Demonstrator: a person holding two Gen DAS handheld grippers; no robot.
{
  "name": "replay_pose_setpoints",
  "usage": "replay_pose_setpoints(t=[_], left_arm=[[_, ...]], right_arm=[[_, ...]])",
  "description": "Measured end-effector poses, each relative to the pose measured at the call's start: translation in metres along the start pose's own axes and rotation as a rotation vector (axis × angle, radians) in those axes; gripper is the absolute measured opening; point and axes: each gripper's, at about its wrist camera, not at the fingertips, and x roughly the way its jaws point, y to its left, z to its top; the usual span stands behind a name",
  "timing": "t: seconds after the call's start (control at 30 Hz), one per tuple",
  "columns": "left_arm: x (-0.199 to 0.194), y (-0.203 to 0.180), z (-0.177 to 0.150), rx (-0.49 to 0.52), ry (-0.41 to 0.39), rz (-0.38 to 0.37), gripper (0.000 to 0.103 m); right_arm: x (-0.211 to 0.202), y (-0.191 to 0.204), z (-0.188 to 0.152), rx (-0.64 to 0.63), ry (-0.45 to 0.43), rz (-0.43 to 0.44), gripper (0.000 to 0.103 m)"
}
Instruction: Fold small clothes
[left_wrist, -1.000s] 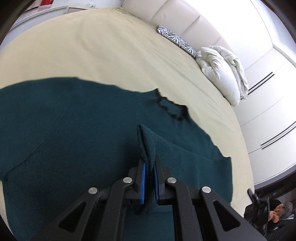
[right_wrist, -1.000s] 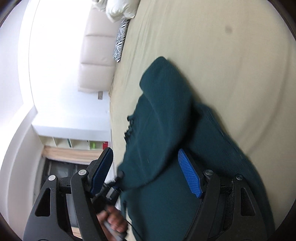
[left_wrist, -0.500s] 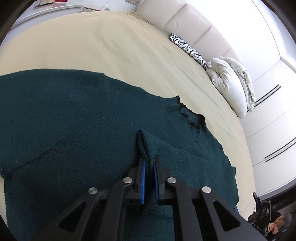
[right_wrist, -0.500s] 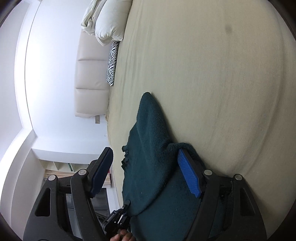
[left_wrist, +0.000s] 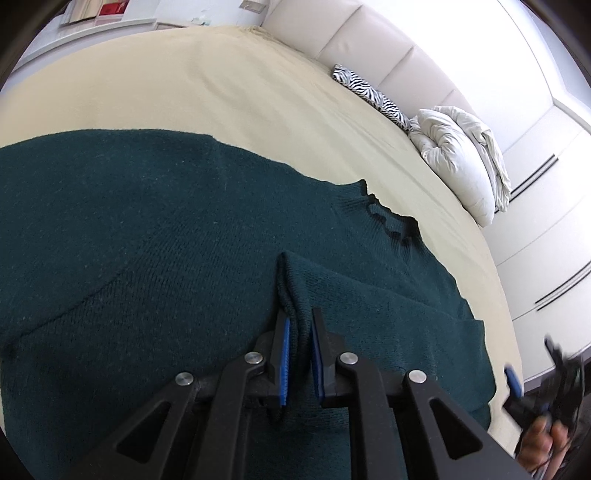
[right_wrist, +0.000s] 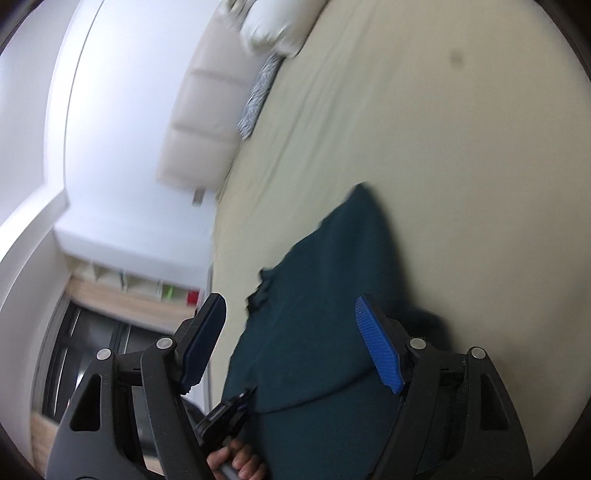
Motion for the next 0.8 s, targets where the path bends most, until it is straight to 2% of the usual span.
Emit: replay_pose_setpoints(t=[0.07,0.13,0.17,0.2,0.3,0.37,0.43,0.47,0.53,0.57,0.6,0.63,0.67,0.7,0.73,0.8], left_arm=[[0.0,0.002,-0.004,0.008,-0.016,-0.011,0.014],[0.001,0.005,-0.005,0.006,-0.023,-0.029,0.014],[0.001,0.007,-0.006,0.002,-0.024,-0.038,0.014],[0.001,0.009,-0.006,-0.003,-0.024,-0.047,0.014],[0.002,0.013,-0.008,-0.006,-0.031,-0.062,0.014],[0.001,0.013,-0.009,-0.003,-0.039,-0.062,0.014],[0.001,0.014,-0.01,0.001,-0.043,-0.06,0.014],[0.001,0.014,-0.01,0.001,-0.044,-0.06,0.014],[0.001,0.014,-0.011,0.002,-0.047,-0.064,0.014],[0.001,0.015,-0.012,0.002,-0.049,-0.064,0.014],[0.001,0.015,-0.013,0.004,-0.052,-0.064,0.014],[0.001,0.015,-0.013,0.006,-0.055,-0.066,0.014],[0.002,0.015,-0.013,0.009,-0.056,-0.065,0.014],[0.001,0.015,-0.013,0.009,-0.058,-0.066,0.014],[0.001,0.015,-0.013,0.007,-0.059,-0.068,0.014],[-0.001,0.017,-0.013,0.0,-0.063,-0.076,0.014]], right_arm=[[0.028,0.006,0.017,-0.023,0.078,0.007,0.073],[0.043,-0.012,0.016,0.029,0.145,-0.057,0.071],[0.049,-0.028,0.015,0.045,0.173,-0.102,0.062],[0.04,-0.041,0.005,0.019,0.162,-0.104,0.057],[0.026,-0.042,0.011,-0.026,0.169,-0.067,0.055],[0.015,-0.038,0.02,-0.027,0.154,-0.082,0.059],[0.01,-0.025,0.041,-0.072,0.102,-0.09,0.063],[-0.005,-0.024,0.019,-0.082,0.094,-0.077,0.065],[0.007,-0.013,0.037,-0.074,0.096,-0.043,0.065],[0.006,-0.001,0.03,-0.07,0.106,-0.014,0.068],[0.014,-0.001,0.036,-0.056,0.118,-0.004,0.07],[0.025,-0.009,0.041,-0.028,0.13,-0.021,0.074],[0.036,-0.021,0.04,0.008,0.147,-0.085,0.071],[0.046,-0.036,0.039,0.031,0.161,-0.098,0.065],[0.042,-0.044,0.037,0.016,0.142,-0.067,0.058],[0.035,-0.043,0.036,0.01,0.15,-0.062,0.06]])
